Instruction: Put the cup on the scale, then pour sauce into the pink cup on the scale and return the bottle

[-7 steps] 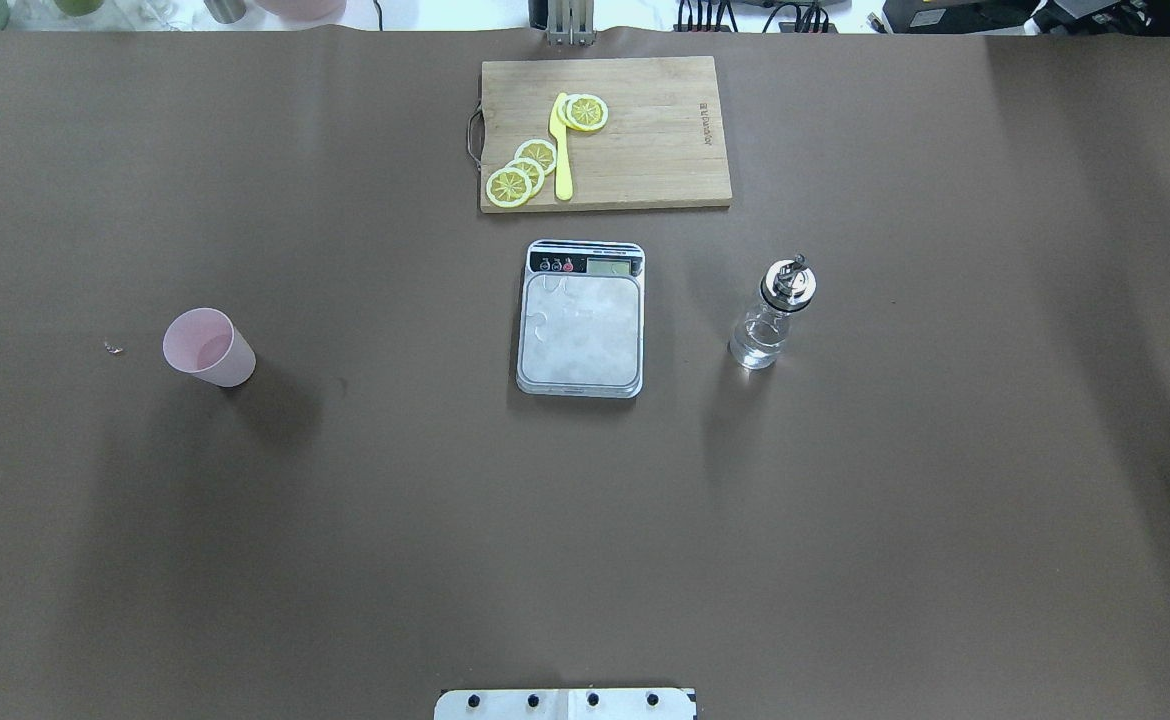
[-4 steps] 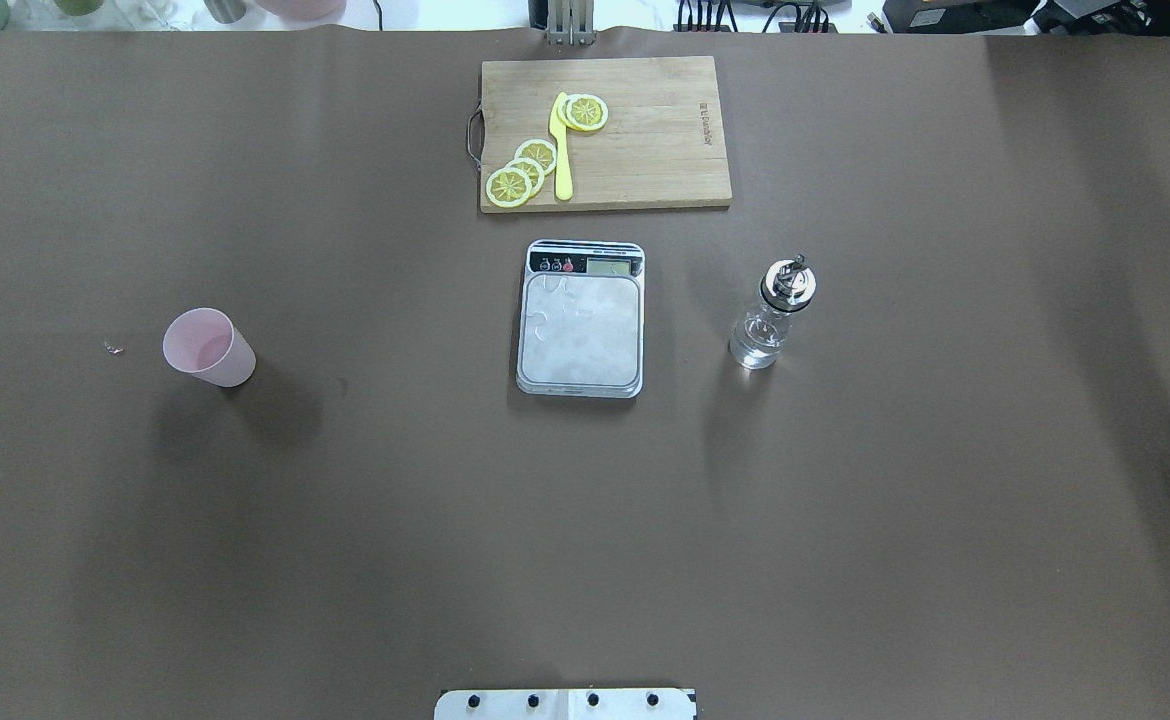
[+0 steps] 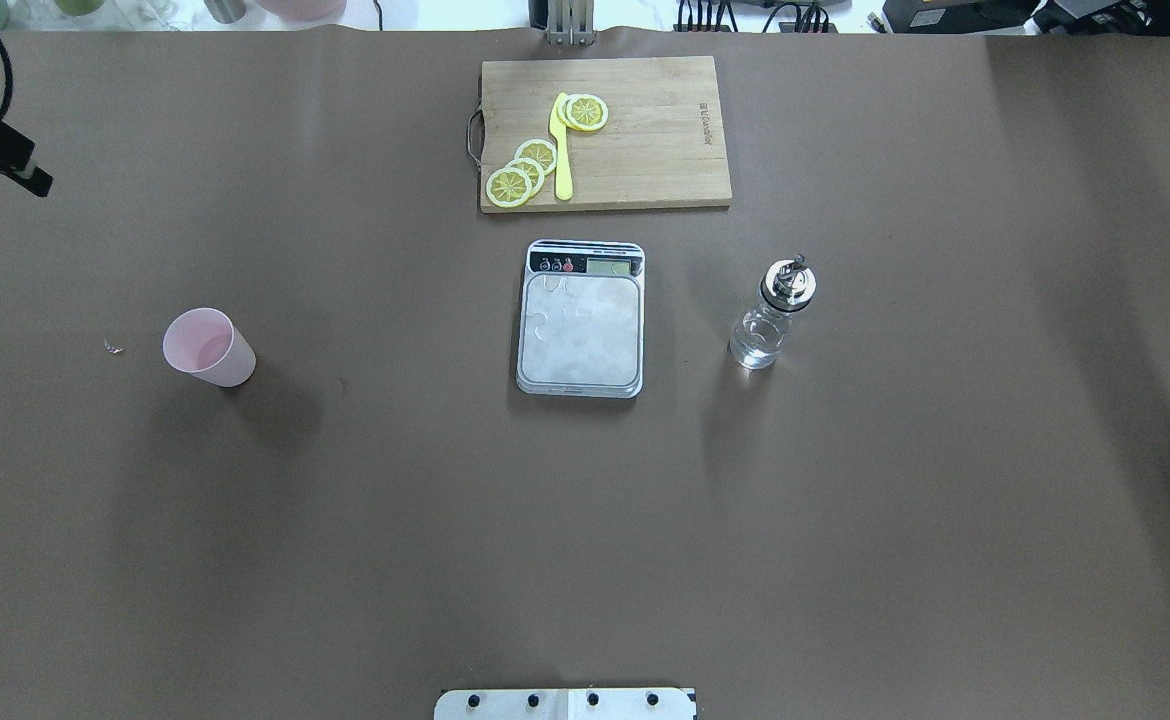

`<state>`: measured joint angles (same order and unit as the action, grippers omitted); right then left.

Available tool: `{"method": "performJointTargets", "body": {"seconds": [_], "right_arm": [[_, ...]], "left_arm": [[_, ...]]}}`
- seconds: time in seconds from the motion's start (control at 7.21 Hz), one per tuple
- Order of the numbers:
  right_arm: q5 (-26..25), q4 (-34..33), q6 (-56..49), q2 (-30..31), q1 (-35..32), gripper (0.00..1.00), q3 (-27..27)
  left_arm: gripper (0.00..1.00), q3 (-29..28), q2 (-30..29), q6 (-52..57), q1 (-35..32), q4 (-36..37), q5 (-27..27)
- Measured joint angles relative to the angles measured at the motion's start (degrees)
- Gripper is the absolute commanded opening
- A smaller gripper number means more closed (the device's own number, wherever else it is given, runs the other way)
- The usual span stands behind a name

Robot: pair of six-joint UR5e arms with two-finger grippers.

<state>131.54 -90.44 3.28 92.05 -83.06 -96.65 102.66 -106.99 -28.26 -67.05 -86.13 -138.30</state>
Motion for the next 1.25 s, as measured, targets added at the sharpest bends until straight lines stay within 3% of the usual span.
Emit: {"method": "performJointTargets", "body": {"seconds": [0.42,0.83,1.25], "right_arm": [[0.03,0.0,0.04,0.0,0.0,1.0,-0.12],[0.1,0.07,0.0,0.13,0.0,1.0,-0.31],[0.29,0.39,-0.02,0.66,0.0,1.0,-0.36]], "left_arm": [[0.97,-0.4,1.6,-2.68,4.14,-3.46,5.42],[0.97,-1.93,5.26,-8.07,7.95,-13.9,7.76],[0.96,-2.51,6.37,-10.45,10.35,-17.11,8.46]]}}
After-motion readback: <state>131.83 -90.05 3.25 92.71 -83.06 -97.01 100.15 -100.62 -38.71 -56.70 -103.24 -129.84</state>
